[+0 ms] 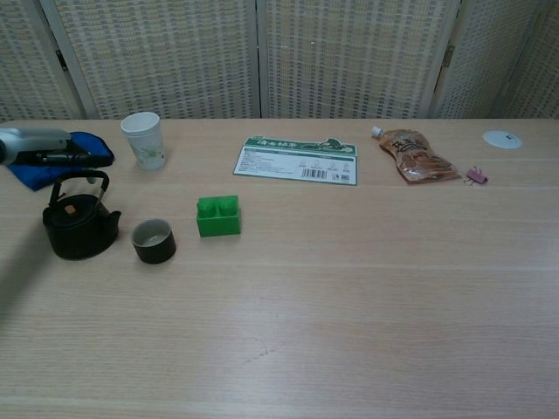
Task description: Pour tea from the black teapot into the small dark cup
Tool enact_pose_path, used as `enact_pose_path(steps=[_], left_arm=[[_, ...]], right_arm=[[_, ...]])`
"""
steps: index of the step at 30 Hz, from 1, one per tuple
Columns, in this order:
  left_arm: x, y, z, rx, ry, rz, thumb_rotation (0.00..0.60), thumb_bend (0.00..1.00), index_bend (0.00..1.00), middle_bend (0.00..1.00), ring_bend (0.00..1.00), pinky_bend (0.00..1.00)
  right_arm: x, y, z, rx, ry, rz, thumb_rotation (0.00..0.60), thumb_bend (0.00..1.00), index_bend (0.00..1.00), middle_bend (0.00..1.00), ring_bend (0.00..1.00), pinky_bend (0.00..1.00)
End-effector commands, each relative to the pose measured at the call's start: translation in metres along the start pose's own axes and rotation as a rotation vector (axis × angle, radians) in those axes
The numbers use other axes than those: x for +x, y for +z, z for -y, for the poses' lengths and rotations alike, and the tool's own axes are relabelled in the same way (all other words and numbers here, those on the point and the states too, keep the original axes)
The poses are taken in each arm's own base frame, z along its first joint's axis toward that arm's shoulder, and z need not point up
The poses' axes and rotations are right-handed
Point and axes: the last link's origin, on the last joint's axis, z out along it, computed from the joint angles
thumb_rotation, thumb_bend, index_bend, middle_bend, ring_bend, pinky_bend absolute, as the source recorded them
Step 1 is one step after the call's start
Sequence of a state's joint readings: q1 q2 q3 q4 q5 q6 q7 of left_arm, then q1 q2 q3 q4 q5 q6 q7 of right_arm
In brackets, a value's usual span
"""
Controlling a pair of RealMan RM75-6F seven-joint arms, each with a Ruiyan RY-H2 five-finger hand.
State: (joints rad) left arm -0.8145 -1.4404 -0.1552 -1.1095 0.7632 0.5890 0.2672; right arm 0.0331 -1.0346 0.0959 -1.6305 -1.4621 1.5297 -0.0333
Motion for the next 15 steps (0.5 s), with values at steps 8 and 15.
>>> enact_pose_path(steps=[8, 15], left_arm=[[-0.0014, 0.0, -0.0018, 0.0, 0.001, 0.016, 0.039, 0.04, 0.43, 0.12, 0.14, 0.0], [0.0003, -0.0027, -0.0028, -0.007, 0.002, 0.006, 0.036, 0.04, 0.46, 0.12, 0.14, 0.0]], right_arm=[[-0.0019, 0.0023, 0.0001, 0.004, 0.004, 0.001, 0.6, 0.15, 0.34, 0.32, 0.29, 0.38], [-0.0026, 0.0021, 0.0, 0.004, 0.006, 0.0, 0.6, 0.15, 0.34, 0.32, 0.29, 0.38]])
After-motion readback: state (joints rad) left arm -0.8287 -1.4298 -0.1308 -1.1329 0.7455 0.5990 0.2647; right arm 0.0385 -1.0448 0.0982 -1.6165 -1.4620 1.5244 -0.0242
